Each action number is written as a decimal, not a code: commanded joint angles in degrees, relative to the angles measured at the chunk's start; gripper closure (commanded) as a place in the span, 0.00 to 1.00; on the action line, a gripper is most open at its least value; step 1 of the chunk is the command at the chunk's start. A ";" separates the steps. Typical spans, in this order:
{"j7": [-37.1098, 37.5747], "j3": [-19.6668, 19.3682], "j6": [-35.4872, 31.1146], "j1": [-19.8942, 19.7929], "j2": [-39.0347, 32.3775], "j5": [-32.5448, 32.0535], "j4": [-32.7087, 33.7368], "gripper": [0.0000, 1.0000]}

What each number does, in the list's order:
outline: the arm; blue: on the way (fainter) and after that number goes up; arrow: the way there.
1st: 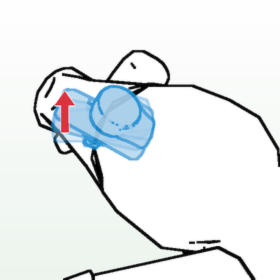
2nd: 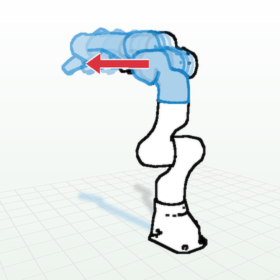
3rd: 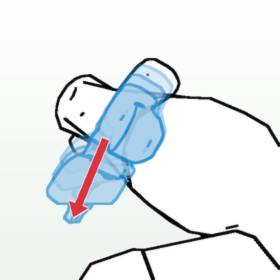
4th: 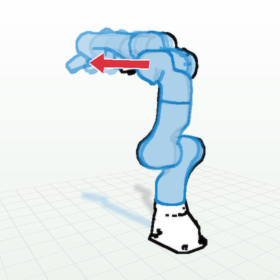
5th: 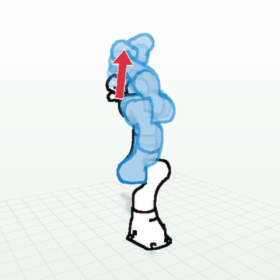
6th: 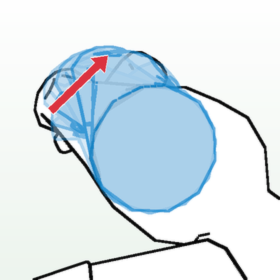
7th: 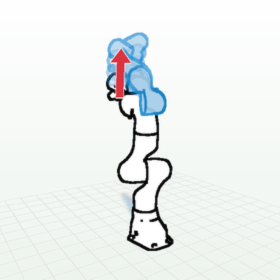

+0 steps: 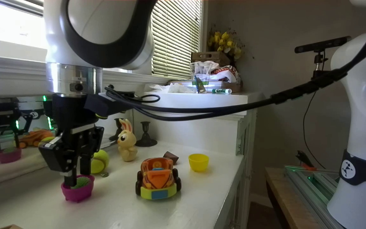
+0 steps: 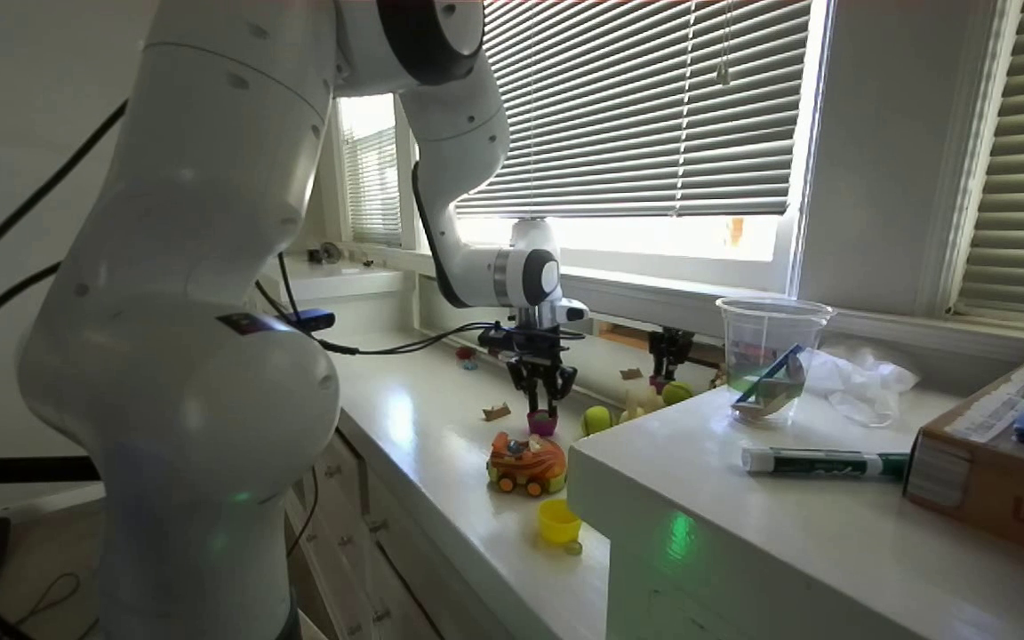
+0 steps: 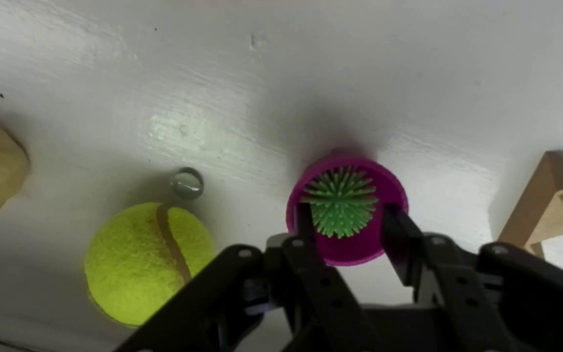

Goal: Take the tiny ball out of the purple bowl

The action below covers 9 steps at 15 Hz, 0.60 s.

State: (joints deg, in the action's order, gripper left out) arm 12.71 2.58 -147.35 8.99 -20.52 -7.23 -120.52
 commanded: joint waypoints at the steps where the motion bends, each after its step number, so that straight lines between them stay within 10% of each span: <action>1: 0.14 -0.96 -0.35 0.92 -1.10 -1.32 1.25 0.74; 5: 0.21 -1.19 -0.35 0.99 -1.16 -1.40 1.28 1.00; 9: 0.24 -1.19 -0.18 1.13 -1.08 -1.47 1.27 0.99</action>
State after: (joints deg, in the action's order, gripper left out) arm 12.71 2.16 -147.35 9.21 -20.65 -7.25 -120.34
